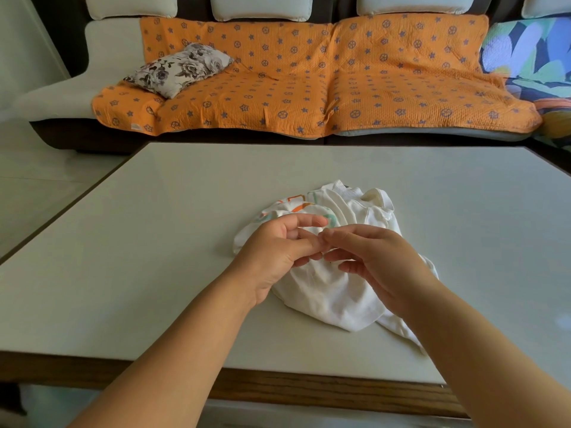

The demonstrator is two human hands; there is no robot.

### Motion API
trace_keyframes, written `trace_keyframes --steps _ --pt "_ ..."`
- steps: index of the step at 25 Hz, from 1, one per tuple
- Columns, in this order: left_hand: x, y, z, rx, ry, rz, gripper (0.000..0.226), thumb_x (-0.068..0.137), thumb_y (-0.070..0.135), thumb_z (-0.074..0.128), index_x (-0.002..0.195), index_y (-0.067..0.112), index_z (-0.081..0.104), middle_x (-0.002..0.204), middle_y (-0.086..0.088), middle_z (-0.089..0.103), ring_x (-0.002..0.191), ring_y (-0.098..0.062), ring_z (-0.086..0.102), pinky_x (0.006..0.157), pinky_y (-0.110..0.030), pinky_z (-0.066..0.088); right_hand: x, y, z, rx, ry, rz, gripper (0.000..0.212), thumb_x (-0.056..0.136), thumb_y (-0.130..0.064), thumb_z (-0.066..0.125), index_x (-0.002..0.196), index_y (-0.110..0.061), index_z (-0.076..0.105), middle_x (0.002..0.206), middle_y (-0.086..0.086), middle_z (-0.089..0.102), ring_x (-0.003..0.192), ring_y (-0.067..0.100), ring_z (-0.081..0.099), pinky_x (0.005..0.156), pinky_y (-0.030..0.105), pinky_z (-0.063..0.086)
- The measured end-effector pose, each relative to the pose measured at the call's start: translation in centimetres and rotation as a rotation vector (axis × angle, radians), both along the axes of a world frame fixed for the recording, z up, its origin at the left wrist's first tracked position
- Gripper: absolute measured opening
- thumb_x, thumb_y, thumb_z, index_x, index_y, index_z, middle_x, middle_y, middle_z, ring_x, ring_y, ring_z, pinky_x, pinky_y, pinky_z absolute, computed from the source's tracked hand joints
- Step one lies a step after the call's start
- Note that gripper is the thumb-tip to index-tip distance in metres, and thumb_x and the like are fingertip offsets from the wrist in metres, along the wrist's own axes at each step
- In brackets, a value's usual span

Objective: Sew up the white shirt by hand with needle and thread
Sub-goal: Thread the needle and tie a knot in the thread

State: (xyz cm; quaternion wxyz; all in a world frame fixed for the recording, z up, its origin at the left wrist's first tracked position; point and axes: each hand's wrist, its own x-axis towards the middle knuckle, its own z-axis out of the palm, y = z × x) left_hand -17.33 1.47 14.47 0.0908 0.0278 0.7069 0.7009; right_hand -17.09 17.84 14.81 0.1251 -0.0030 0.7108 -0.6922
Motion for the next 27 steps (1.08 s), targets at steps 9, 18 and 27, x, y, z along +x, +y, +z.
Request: trace_keyframes --steps 9,18,27 --pt "0.2 0.1 -0.1 0.011 0.021 -0.052 0.025 0.083 0.009 0.073 0.104 0.022 0.068 0.075 0.002 0.070 0.078 -0.012 0.066 0.076 -0.021 0.053 -0.3 -0.1 0.2 -0.108 0.070 -0.099 0.011 0.091 -0.022 0.064 0.091 -0.013 0.070 0.087 0.000 0.074 0.077 0.015 0.065 0.071 0.028 0.043" --pt "0.1 -0.1 -0.5 -0.095 -0.040 -0.109 0.021 0.094 0.011 0.060 0.096 0.028 0.074 0.074 0.015 0.067 0.074 -0.002 0.061 0.074 -0.020 0.047 -0.6 0.7 1.3 -0.260 0.061 -0.146 0.010 0.094 -0.020 0.060 0.090 -0.013 0.065 0.089 0.008 0.075 0.056 0.013 0.060 0.054 0.022 0.044" --pt "-0.4 -0.4 0.0 0.300 -0.098 0.084 0.025 0.086 0.002 0.066 0.107 0.016 0.063 0.085 -0.004 0.073 0.082 -0.015 0.072 0.078 -0.025 0.054 -0.7 1.4 1.5 -0.374 -0.010 -0.141 0.010 0.101 -0.016 0.049 0.097 -0.008 0.053 0.061 0.006 0.065 0.052 0.016 0.065 0.047 0.021 0.051"
